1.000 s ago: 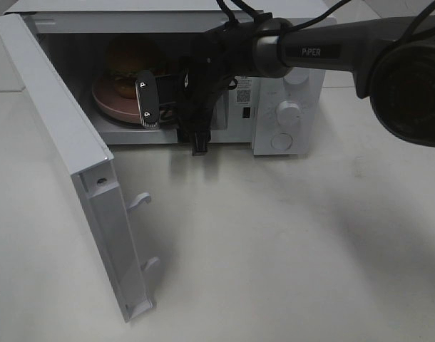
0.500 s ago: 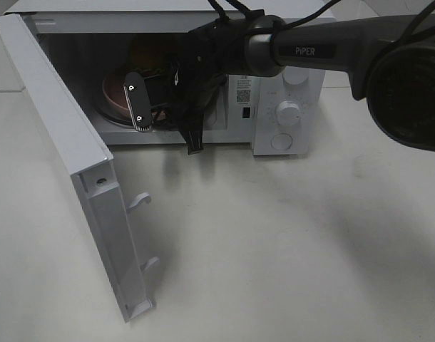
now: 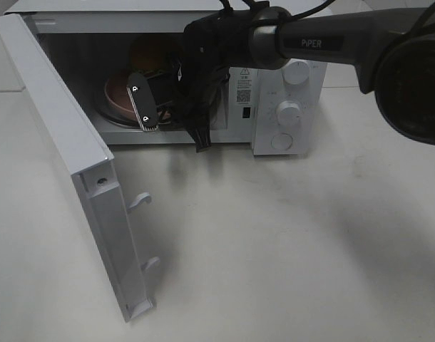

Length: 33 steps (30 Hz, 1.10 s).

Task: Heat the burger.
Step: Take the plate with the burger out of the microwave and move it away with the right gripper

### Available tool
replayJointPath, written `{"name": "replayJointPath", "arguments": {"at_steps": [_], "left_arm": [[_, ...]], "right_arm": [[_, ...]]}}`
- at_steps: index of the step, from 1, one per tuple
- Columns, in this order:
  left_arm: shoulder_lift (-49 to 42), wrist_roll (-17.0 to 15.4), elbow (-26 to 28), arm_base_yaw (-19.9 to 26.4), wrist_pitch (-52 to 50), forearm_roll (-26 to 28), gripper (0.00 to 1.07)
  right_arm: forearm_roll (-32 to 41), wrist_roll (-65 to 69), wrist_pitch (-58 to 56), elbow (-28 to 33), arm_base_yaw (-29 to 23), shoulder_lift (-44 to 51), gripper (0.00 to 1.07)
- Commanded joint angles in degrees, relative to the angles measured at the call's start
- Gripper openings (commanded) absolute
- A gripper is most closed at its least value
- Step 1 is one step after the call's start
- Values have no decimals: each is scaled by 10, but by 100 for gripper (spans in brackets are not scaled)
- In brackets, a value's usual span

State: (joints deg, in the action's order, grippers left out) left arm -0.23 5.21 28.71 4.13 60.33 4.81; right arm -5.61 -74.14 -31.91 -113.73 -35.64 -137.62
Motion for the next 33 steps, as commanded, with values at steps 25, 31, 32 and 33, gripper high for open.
{"name": "replayJointPath", "arguments": {"at_steps": [25, 31, 32, 33], "left_arm": [[-11, -1, -2, 0, -9, 5, 100], [-11, -1, -2, 0, -9, 5, 100], [-11, -1, -2, 0, -9, 5, 100], [-11, -1, -2, 0, -9, 5, 100]], "right_arm": [[80, -171, 175, 273, 2, 173, 0], [88, -174, 190, 315, 2, 209, 0], [90, -176, 198, 332, 2, 221, 0], [91, -178, 201, 339, 2, 228, 0]]}}
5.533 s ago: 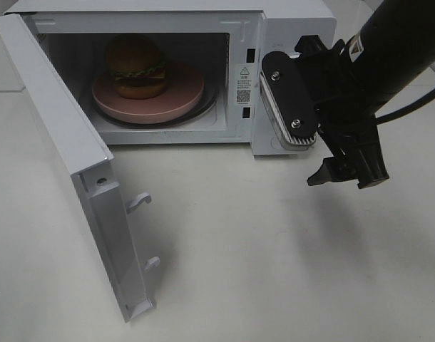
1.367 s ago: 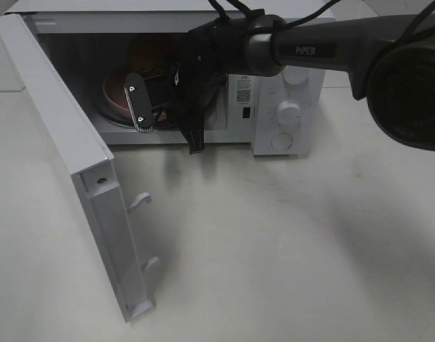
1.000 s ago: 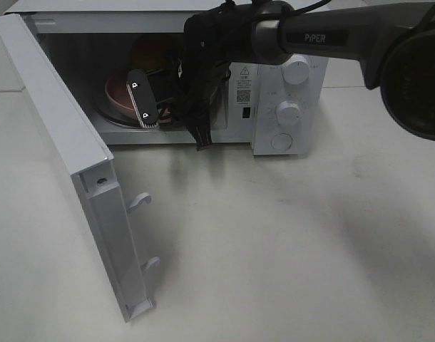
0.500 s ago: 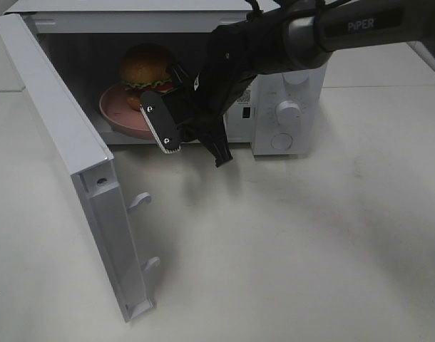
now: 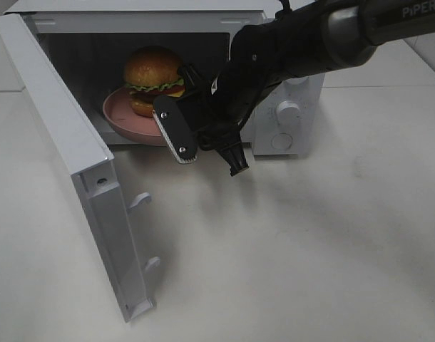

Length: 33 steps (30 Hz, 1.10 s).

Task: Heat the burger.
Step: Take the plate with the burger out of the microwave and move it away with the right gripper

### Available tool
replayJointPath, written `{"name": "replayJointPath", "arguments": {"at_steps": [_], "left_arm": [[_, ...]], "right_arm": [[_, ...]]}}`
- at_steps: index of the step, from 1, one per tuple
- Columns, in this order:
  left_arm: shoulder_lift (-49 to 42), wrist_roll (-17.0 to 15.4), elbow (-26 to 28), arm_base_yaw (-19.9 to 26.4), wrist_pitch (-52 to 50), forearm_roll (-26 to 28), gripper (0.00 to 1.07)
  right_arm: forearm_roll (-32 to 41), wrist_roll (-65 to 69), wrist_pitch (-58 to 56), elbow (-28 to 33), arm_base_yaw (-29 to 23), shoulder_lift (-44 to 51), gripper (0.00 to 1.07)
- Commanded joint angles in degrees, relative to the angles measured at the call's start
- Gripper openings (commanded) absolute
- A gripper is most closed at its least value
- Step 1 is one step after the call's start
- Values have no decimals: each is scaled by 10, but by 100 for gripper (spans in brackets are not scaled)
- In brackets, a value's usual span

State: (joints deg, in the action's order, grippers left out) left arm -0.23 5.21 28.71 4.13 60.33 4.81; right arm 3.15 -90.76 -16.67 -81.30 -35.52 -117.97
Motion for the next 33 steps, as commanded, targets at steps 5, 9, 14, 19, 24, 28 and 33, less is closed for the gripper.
{"name": "replayJointPath", "arguments": {"at_steps": [5, 9, 14, 19, 24, 28, 33], "left_arm": [[-11, -1, -2, 0, -9, 5, 100], [-11, -1, -2, 0, -9, 5, 100], [-11, -1, -2, 0, -9, 5, 100], [-11, -1, -2, 0, -9, 5, 100], [-11, -1, -2, 0, -9, 5, 100], [-11, -1, -2, 0, -9, 5, 100], [-11, -1, -2, 0, -9, 5, 100]], "right_arm": [[6, -19, 64, 64, -1, 62, 0], [6, -21, 77, 94, -1, 84, 0], [6, -21, 98, 156, -1, 135, 0], [6, -21, 103, 202, -1, 176, 0], [6, -19, 103, 247, -1, 213, 0], [6, -15, 103, 288, -1, 253, 0], [6, -15, 103, 317, -1, 285, 0]]}}
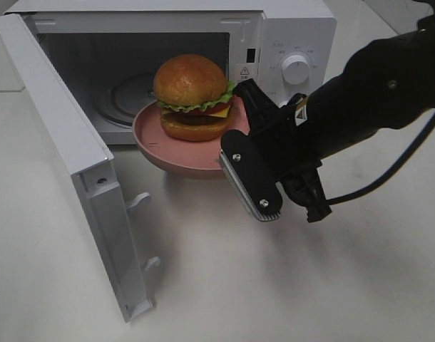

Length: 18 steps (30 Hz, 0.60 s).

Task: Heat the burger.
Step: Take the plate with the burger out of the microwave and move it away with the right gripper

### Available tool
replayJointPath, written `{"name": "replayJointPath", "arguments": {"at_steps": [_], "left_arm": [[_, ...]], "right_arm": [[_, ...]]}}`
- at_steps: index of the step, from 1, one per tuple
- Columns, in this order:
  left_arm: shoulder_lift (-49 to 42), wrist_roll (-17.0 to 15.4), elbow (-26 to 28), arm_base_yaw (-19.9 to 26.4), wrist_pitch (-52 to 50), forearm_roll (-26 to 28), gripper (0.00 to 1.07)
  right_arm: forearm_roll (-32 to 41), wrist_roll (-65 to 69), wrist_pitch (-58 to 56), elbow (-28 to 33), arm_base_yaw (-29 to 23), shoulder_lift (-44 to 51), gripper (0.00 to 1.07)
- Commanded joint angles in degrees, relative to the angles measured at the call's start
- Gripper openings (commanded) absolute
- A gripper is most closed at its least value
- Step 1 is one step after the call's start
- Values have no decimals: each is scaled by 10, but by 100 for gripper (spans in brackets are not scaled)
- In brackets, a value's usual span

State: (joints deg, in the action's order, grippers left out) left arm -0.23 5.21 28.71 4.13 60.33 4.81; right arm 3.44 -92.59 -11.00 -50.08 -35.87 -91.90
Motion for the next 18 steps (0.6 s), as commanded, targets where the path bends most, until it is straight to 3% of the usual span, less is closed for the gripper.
{"name": "replayJointPath", "arguments": {"at_steps": [1, 18], "left_arm": [[-11, -1, -2, 0, -9, 5, 100], [-11, -1, -2, 0, -9, 5, 100]], "right_arm": [[3, 3, 44, 21, 3, 45, 0], [3, 16, 23, 153, 3, 225, 0]]}}
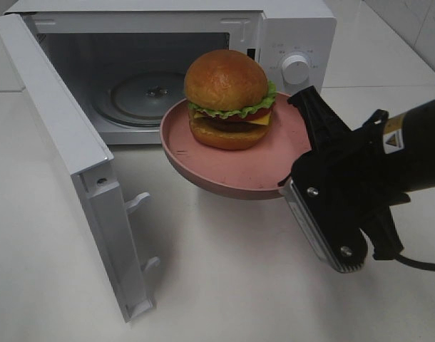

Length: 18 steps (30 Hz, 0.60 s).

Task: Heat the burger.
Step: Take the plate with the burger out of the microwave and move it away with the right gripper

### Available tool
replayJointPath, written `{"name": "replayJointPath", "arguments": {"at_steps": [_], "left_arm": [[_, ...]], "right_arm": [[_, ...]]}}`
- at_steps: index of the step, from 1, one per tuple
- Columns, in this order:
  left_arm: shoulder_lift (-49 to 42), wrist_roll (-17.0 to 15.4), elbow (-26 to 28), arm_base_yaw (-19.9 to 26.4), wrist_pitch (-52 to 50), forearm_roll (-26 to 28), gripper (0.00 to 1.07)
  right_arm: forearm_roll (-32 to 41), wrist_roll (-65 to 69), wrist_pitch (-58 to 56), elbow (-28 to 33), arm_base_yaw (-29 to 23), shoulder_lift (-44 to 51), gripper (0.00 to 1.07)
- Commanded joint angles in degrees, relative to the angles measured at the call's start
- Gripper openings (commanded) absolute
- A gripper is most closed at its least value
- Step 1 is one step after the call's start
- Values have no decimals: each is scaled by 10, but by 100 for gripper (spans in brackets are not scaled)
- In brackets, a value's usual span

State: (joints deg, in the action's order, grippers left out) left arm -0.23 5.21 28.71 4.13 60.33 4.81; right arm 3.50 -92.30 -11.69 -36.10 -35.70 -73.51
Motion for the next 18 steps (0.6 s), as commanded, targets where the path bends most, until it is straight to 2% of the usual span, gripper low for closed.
{"name": "replayJointPath", "arguments": {"at_steps": [1, 14, 18], "left_arm": [[-11, -1, -2, 0, -9, 5, 100], [-11, -1, -2, 0, -9, 5, 100], [-11, -1, -2, 0, -9, 5, 100]], "right_arm": [[3, 18, 24, 19, 1, 53, 0], [-6, 32, -96, 87, 1, 230, 0], [-42, 60, -148, 97, 1, 296, 0]]}}
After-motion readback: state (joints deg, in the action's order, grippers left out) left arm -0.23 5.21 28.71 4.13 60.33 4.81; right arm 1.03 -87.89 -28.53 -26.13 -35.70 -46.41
